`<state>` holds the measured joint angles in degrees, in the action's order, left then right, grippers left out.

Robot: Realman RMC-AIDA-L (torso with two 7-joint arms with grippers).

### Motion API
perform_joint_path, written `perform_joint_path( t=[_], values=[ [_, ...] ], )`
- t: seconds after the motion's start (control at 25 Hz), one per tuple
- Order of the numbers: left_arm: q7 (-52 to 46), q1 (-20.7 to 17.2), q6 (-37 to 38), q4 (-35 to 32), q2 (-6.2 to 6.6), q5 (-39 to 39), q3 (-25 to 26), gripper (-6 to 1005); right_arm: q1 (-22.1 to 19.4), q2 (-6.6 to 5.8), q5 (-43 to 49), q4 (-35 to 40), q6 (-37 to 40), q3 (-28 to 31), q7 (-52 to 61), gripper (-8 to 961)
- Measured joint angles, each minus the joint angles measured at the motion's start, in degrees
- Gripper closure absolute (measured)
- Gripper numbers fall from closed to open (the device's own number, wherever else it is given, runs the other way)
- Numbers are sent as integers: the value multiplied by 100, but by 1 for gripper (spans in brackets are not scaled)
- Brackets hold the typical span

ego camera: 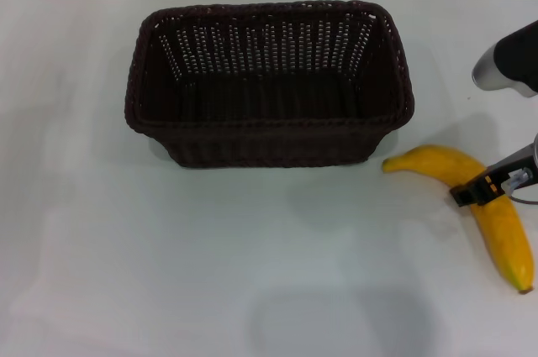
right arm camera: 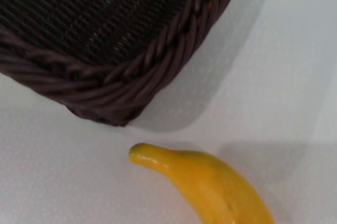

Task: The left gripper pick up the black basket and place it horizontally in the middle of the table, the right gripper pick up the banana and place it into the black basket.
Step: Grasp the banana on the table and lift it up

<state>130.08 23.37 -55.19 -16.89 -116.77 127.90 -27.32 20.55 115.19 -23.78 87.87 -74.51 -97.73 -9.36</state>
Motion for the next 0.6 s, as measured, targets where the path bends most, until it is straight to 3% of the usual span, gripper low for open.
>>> perform_joint_path(
  t=[0.16,0.24,0.6],
  values=[
    [0,2,-20,-3,-3,19,19,125,27,-3,18,-19,-32,0,-75,302],
    [-3,2,-40,-5,-8,22,25,125,5,-5,44,68,-33,0,-139,478],
    [-34,1,-67,-8,-42,30,35,125,-43,-13,643,675,-409,463,-234,475]
  ],
)
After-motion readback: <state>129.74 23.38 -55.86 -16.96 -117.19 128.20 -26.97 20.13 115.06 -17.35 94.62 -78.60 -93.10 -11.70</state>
